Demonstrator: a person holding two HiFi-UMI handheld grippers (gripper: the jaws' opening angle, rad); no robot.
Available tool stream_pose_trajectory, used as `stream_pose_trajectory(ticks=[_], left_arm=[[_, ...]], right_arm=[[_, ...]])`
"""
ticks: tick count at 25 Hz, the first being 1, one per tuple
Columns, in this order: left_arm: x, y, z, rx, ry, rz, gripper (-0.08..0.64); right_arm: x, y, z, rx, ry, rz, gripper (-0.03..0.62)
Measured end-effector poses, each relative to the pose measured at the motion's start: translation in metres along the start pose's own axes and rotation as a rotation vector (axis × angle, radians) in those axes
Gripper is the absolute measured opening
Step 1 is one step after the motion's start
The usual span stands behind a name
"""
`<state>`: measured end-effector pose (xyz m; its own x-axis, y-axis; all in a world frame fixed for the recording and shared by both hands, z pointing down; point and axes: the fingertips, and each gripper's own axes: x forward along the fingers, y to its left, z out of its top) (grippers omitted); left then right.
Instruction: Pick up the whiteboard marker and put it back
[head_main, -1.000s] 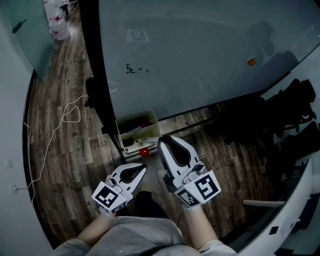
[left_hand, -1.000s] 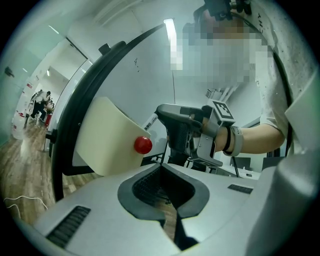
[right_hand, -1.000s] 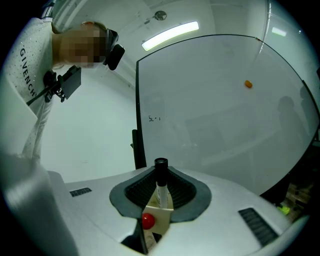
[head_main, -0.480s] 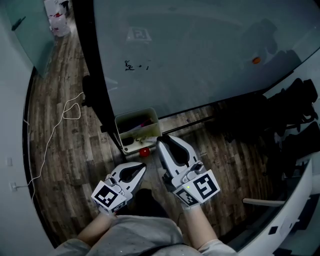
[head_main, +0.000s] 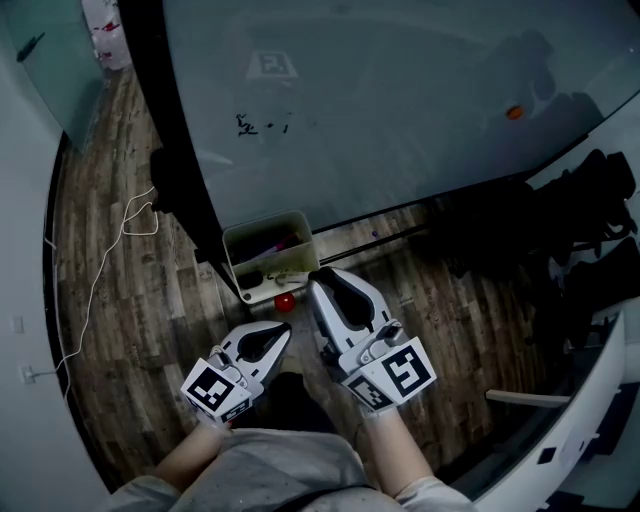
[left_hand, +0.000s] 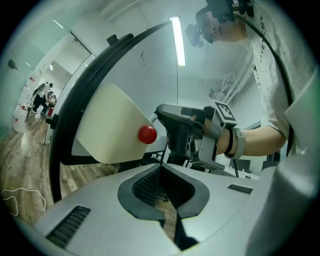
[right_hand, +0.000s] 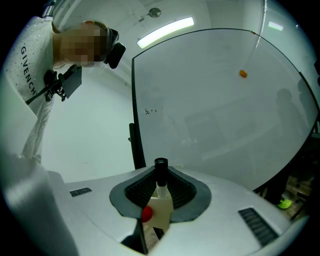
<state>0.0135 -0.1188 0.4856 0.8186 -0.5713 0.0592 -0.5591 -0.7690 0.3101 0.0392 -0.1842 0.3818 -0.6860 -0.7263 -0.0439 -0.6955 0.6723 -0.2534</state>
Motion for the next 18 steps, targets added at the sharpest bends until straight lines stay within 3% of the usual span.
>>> stream_pose_trajectory(ticks=[18], left_arm=[[0.0099,-0.0053,-0.0006,0.005,0.01,-0.034,0.015]], right_arm=[[-0.0081,-0.009,-0.0002,0.02,-0.02,-0.032,0.081]])
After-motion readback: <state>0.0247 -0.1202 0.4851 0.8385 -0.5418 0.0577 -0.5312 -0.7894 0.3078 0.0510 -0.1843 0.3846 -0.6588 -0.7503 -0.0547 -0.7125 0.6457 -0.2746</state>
